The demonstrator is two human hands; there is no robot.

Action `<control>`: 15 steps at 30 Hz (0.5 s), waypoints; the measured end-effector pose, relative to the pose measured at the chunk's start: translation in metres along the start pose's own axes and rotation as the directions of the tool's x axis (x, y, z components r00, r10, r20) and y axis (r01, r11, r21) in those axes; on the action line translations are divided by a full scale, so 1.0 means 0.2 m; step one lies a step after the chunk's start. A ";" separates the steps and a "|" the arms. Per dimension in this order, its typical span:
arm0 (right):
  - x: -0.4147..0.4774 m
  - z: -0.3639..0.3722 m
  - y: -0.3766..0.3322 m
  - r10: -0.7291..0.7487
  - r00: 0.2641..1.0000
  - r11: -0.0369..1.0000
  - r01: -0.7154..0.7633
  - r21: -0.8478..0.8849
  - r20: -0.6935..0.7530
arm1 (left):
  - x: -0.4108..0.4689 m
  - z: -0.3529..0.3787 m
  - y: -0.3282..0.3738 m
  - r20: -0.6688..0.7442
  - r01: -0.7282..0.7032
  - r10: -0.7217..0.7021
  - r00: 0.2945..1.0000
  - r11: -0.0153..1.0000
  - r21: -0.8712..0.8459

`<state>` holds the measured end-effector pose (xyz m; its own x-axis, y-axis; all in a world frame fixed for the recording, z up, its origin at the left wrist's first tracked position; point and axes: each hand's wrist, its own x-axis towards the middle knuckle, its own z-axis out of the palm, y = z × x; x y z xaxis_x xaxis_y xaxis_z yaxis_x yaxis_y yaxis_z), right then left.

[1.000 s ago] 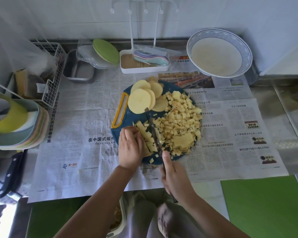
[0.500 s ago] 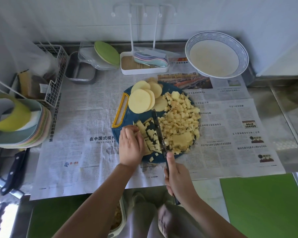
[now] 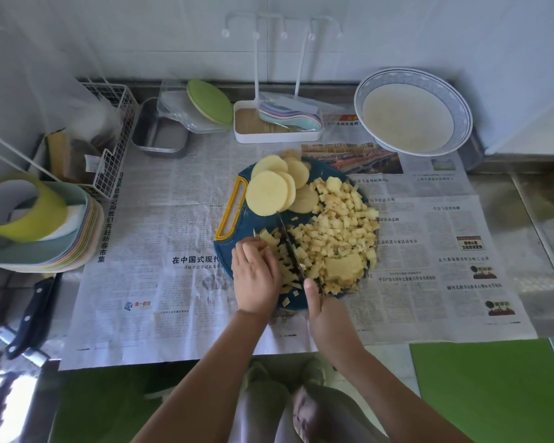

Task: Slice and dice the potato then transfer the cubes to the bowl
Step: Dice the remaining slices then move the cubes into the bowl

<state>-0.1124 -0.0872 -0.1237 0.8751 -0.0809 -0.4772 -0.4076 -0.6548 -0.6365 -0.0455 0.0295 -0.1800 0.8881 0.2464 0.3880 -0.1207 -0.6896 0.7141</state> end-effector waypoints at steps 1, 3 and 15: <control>0.02 -0.02 0.00 0.005 1.000 1.000 -0.005 0.007 0.001 | 0.00 0.01 0.01 -0.008 0.018 -0.018 1.000 1.000 -0.003; 0.03 -0.05 0.00 -0.027 1.000 1.000 0.027 -0.013 -0.010 | -0.01 0.01 0.02 -0.014 0.057 -0.057 0.998 0.998 -0.011; -0.03 -0.13 0.05 -0.076 0.997 0.990 0.075 0.116 0.010 | -0.01 -0.03 0.04 0.000 0.107 -0.107 0.994 0.993 -0.038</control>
<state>-0.1135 -0.1128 -0.1108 0.9010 -0.0233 -0.4331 -0.3686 -0.5675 -0.7363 -0.0507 0.0274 -0.1727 0.8957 0.3193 0.3094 -0.0417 -0.6325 0.7734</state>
